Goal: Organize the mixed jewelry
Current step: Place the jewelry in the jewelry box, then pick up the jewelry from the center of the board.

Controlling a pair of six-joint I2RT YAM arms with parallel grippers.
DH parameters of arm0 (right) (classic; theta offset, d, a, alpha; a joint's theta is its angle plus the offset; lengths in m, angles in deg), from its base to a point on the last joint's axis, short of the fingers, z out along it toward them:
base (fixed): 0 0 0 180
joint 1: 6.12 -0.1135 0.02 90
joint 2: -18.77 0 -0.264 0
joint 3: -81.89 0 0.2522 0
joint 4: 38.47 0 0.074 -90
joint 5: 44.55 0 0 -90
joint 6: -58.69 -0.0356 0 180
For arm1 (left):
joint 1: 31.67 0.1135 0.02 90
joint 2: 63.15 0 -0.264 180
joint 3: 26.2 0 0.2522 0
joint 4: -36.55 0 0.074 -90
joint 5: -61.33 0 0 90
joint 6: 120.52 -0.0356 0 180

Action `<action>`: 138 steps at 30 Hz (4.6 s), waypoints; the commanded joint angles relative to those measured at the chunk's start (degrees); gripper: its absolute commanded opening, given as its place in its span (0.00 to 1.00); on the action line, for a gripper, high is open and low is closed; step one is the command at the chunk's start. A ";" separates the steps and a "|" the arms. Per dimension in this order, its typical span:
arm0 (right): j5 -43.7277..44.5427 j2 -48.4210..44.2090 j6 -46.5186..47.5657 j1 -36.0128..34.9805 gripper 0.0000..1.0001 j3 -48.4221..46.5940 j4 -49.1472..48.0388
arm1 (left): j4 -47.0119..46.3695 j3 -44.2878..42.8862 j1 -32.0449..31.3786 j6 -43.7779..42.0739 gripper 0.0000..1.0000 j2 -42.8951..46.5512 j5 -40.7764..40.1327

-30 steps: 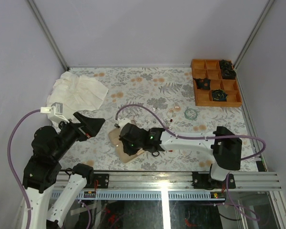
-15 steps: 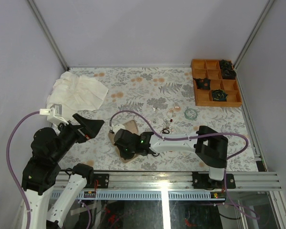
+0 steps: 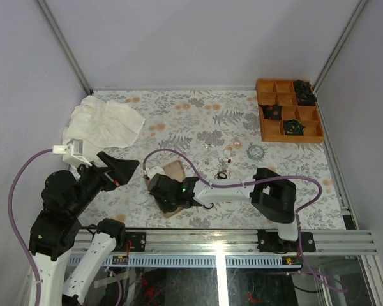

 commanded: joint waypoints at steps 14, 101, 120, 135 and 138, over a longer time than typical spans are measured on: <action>8.34 -1.39 1.71 -3.32 0.41 -5.85 4.85 | 0.45 0.23 0.24 -1.04 1.00 0.97 -0.19; 9.54 -1.21 15.30 32.57 0.15 -0.18 11.65 | -20.19 10.99 0.29 -3.77 1.00 -13.67 -9.06; 12.07 -13.10 15.64 32.82 0.14 5.10 15.69 | -20.62 11.42 0.34 -3.86 1.00 -13.57 -8.58; 9.21 -14.57 15.64 32.84 0.14 0.21 18.22 | -30.58 16.19 0.28 -6.22 0.90 -16.59 6.81; 9.05 -14.35 15.59 32.83 0.14 -0.67 18.58 | -34.47 17.16 0.29 -5.47 0.91 -21.20 12.25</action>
